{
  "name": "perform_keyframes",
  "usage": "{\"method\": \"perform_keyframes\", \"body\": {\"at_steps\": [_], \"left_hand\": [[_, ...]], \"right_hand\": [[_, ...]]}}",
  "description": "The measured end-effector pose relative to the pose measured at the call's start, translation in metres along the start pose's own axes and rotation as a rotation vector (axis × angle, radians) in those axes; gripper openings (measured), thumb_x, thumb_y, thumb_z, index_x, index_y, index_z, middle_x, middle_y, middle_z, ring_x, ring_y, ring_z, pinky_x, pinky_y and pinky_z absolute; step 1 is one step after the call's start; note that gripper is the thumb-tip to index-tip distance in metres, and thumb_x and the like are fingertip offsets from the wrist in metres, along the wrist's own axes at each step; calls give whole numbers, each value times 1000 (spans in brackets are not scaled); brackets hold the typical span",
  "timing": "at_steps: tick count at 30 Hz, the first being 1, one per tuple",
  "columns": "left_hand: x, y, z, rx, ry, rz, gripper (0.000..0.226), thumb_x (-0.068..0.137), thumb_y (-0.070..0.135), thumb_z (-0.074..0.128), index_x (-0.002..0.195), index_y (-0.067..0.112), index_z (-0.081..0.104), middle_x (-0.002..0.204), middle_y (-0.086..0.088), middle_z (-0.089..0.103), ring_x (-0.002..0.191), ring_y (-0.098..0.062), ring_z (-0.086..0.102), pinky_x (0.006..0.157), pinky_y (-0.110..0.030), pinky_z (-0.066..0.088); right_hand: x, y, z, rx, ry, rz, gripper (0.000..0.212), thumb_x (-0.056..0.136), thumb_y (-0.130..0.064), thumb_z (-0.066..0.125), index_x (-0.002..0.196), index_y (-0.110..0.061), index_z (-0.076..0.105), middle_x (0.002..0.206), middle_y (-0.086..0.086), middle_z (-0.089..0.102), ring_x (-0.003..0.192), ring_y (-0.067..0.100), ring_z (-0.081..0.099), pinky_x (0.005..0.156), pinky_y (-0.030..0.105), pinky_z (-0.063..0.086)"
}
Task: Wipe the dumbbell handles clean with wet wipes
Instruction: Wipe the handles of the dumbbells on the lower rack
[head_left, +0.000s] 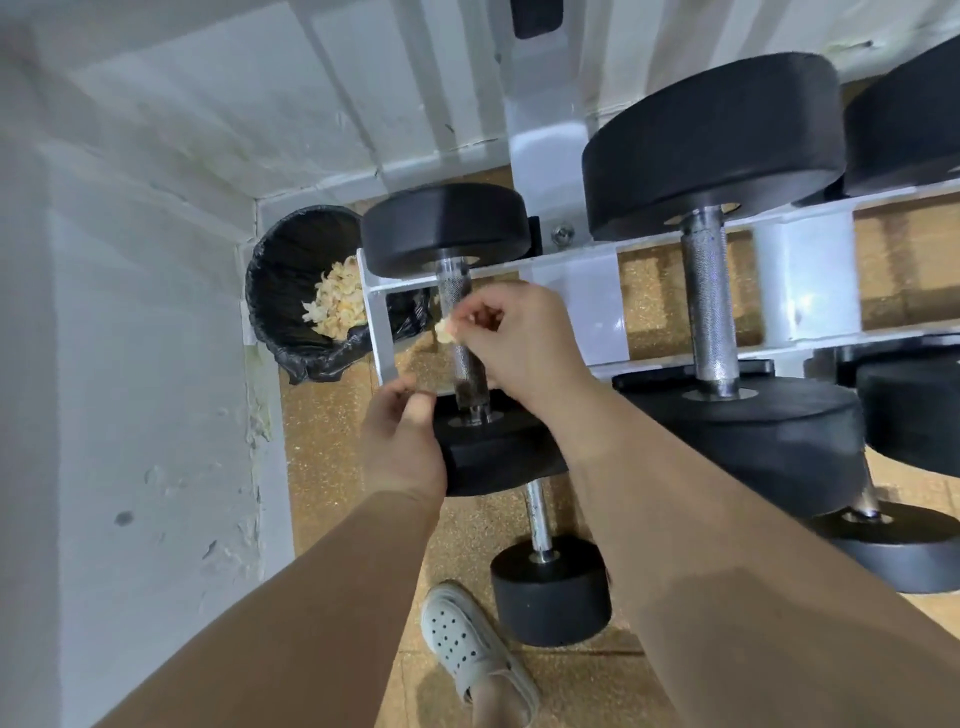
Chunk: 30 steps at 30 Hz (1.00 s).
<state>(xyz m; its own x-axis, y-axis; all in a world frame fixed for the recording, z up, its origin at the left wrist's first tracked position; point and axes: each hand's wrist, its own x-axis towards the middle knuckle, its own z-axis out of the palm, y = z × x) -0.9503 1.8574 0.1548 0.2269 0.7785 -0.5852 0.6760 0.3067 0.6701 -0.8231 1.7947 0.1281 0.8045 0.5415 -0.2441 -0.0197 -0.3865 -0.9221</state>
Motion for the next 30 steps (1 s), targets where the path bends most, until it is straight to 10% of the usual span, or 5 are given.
{"method": "perform_keyframes", "body": {"at_steps": [4, 10, 16, 22, 30], "left_hand": [[3, -3, 1, 13, 8, 57, 35, 79, 39, 58, 109, 25, 68, 118, 2, 68, 112, -23, 63, 103, -50, 48], [4, -12, 2, -38, 32, 63, 13, 95, 26, 61, 104, 21, 69, 101, 5, 69, 88, -3, 64, 71, -16, 45], [8, -13, 1, -42, -26, 72, 28, 93, 30, 56, 119, 29, 65, 105, 16, 67, 102, -11, 63, 95, -38, 51], [1, -3, -4, 67, -98, 68, 41, 89, 45, 44, 124, 31, 60, 107, 12, 68, 106, -20, 63, 100, -43, 48], [-53, 58, -105, 189, -219, 154, 40, 103, 45, 45, 140, 30, 52, 134, 5, 58, 116, -18, 55, 98, -35, 43]], "right_hand": [[18, -17, 2, -68, 106, -30, 6, 84, -27, 77, 86, -21, 76, 67, -19, 57, 65, -3, 54, 63, 10, 44], [-20, -11, -4, -425, -242, -87, 8, 86, -21, 69, 80, -22, 74, 71, -12, 62, 71, 8, 58, 68, 25, 48], [8, -25, 17, -471, 31, -175, 10, 87, -17, 62, 81, -17, 70, 84, 0, 61, 74, 18, 55, 65, 28, 44], [-22, -46, 11, -681, -327, 107, 27, 84, -13, 64, 61, -27, 60, 77, -1, 66, 78, 22, 63, 73, 32, 55], [-112, -140, -11, -363, -89, 288, 16, 92, -18, 64, 78, -22, 69, 80, -6, 66, 79, 14, 61, 70, 23, 44]]}}
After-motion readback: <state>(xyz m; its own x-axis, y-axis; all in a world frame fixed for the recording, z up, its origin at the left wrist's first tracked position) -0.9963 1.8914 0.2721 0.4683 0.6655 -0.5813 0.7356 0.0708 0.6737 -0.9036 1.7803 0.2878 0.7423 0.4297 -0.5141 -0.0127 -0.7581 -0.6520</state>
